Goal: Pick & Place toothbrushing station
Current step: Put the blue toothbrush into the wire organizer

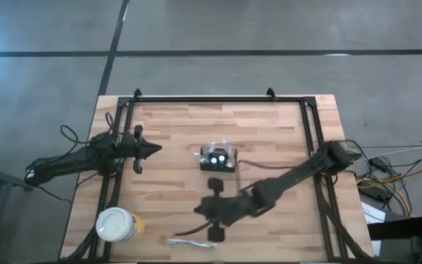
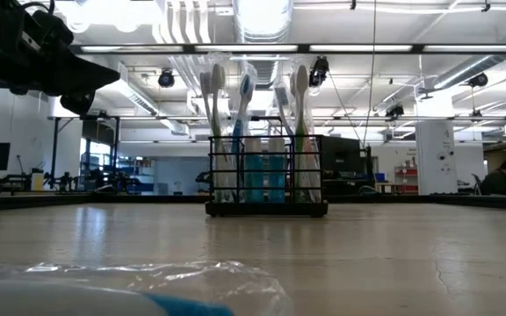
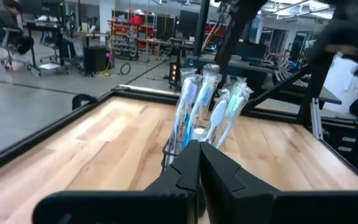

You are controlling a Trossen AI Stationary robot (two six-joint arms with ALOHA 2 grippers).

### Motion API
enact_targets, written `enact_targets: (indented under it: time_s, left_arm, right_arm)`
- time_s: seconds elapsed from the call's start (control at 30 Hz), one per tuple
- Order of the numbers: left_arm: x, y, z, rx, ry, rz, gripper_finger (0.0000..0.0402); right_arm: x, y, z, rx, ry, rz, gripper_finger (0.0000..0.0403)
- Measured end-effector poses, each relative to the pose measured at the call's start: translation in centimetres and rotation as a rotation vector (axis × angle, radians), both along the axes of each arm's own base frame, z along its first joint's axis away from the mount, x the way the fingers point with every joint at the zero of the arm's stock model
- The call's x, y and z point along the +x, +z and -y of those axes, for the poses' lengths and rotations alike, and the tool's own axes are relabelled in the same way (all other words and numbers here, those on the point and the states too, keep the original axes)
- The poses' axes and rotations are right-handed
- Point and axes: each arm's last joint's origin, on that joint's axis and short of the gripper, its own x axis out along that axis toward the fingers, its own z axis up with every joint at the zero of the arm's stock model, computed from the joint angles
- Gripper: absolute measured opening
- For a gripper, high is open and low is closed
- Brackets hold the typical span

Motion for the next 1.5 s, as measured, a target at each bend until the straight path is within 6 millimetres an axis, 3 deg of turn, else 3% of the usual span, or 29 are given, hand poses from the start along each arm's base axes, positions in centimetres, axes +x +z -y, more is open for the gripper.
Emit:
enact_targets:
  time_s: [0.23,0.43,0.53,0.73,1.03,1.5]
  left_arm:
    - [0.0,-0.1,0.0,-0.005,0.001,-0.011,0.0014]
    - [0.0,-0.1,0.0,-0.009,0.001,-0.012,0.0014]
    - [0.0,-0.1,0.0,-0.013,0.001,-0.013,0.0014]
    - [0.0,-0.2,0.0,-0.021,0.001,-0.013,0.0014]
    - [0.0,-0.2,0.0,-0.020,0.009,-0.013,0.0014]
    - [0.0,-0.3,0.0,-0.025,0.007,-0.031,0.0014]
  right_arm:
    - [4.3,-2.1,-2.5,0.058,-0.052,-0.200,0.0013]
    - [7.1,-4.7,-4.2,0.220,-0.056,-0.254,0.0013]
    - [7.2,-6.1,-4.6,0.327,-0.015,-0.318,0.0022]
    - [7.2,-8.4,-5.1,0.323,-0.031,-0.390,0.0089]
    - [6.9,-9.7,-5.7,0.267,0.008,-0.417,0.0194]
    - [5.6,-13.3,-6.6,0.242,0.004,-0.503,0.0205]
